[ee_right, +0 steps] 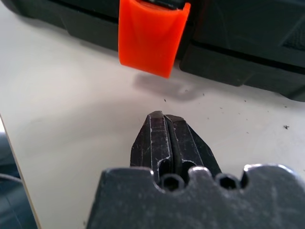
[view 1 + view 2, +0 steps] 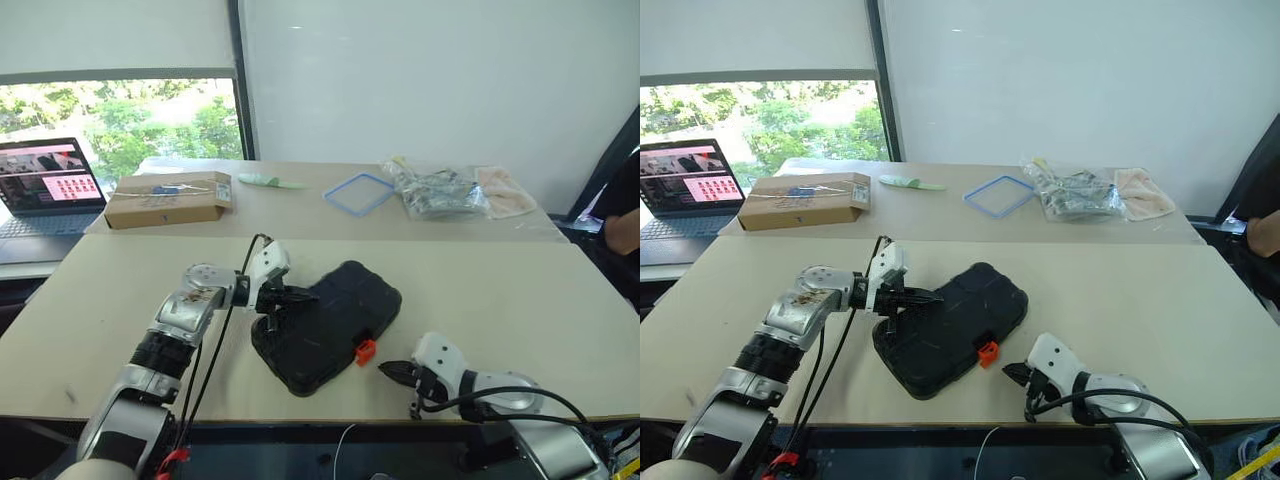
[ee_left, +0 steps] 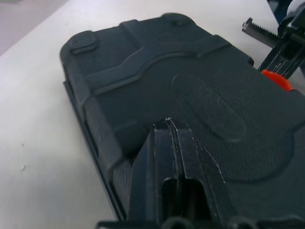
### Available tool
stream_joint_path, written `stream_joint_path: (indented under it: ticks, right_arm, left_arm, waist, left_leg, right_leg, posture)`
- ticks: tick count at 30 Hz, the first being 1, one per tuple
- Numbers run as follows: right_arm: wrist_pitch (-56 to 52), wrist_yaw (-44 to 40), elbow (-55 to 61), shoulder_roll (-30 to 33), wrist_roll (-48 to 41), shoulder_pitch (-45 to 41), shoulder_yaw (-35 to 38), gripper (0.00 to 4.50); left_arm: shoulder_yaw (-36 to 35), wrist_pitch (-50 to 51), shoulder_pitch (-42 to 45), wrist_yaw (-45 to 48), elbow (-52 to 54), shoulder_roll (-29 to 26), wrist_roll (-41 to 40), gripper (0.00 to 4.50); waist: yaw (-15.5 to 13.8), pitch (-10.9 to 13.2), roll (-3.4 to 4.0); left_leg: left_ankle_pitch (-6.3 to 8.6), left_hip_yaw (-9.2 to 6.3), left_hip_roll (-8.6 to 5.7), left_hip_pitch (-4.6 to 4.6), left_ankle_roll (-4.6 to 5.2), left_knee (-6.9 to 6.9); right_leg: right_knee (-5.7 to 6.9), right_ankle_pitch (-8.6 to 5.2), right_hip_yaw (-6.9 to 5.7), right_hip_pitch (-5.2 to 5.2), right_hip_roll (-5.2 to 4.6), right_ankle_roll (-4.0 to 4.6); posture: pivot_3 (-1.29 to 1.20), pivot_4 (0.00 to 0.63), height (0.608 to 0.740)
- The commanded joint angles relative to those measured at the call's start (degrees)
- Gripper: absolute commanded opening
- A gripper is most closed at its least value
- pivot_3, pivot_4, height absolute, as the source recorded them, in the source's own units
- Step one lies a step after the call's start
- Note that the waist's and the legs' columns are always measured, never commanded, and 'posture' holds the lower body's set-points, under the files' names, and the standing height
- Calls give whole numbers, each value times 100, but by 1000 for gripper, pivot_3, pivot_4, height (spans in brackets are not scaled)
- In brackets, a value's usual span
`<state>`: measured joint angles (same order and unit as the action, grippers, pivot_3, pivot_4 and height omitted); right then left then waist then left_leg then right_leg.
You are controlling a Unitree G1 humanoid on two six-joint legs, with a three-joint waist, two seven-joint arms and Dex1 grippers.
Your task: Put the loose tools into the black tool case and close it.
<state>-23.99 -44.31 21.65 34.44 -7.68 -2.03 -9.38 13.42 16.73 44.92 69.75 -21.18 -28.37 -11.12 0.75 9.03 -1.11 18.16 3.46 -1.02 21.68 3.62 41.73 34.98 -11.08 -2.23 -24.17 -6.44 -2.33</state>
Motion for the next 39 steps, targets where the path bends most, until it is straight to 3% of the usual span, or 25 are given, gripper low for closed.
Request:
stream_joint_path:
  ticks: [1, 12, 29, 39]
  right_arm:
    - [-175, 97, -68, -271, 74, -118, -461, 87]
    - [107, 269, -448, -723, 79, -195, -510, 87]
    - [2494, 676, -1402, -1254, 97, 278, 106, 87]
    - [3004, 611, -1343, -1351, -106, 397, 179, 87]
  left_arm:
    - [249, 30, -10, -197, -188, 114, 356, 0]
    - [188, 247, -181, -183, 35, 52, 384, 0]
    - [208, 309, -274, -168, 104, 29, 388, 0]
    - [223, 270, -293, -151, 59, 17, 414, 0]
  waist:
    - [1, -2, -3]
    - [10, -19, -7]
    - [1, -35, -24]
    - [-6, -35, -25]
  left_leg:
    - [2, 0, 0, -7, 3, 0]
    - [11, 1, 3, -28, 19, -2]
    - [10, 0, 2, -36, 18, -2]
    - [10, 0, 1, -35, 17, -5]
  right_leg:
    - [-1, -1, 2, 4, -1, 1]
    - [9, -3, 10, 8, -1, 9]
    - [10, -3, 13, 13, -3, 10]
    - [11, -3, 14, 10, -7, 10]
  posture:
    - [0, 150, 740]
    - [0, 150, 740]
    - [0, 150, 740]
    - [0, 150, 740]
